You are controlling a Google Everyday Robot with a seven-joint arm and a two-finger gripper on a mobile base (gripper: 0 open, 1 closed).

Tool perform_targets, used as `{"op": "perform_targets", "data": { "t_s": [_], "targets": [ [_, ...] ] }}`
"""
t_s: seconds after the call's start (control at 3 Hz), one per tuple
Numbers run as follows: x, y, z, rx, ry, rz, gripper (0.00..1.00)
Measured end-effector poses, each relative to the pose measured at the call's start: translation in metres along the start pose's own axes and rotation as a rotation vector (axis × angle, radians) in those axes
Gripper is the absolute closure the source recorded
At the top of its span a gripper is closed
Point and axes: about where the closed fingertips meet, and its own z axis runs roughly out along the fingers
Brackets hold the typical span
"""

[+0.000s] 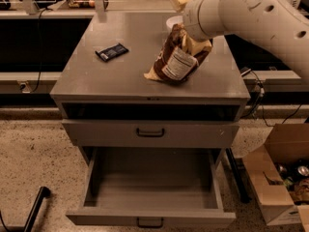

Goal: Pick brown chip bag from middle drawer and place on counter

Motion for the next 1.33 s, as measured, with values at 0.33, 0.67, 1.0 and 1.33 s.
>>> {"op": "perform_targets", "data": {
  "t_s": [0.33,0.67,1.0,1.33],
  "targets": [
    [0.000,0.000,0.000,0.000,0.000,0.000,0.00],
    [-0.011,0.020,-0.001,-0.022,-0.015,0.030,0.00],
    [-0.011,0.020,-0.001,-0.022,-0.015,0.030,0.00],
    [-0.014,0.022,0.001,-0.017,-0.025,0.040,0.00]
  ]
}}
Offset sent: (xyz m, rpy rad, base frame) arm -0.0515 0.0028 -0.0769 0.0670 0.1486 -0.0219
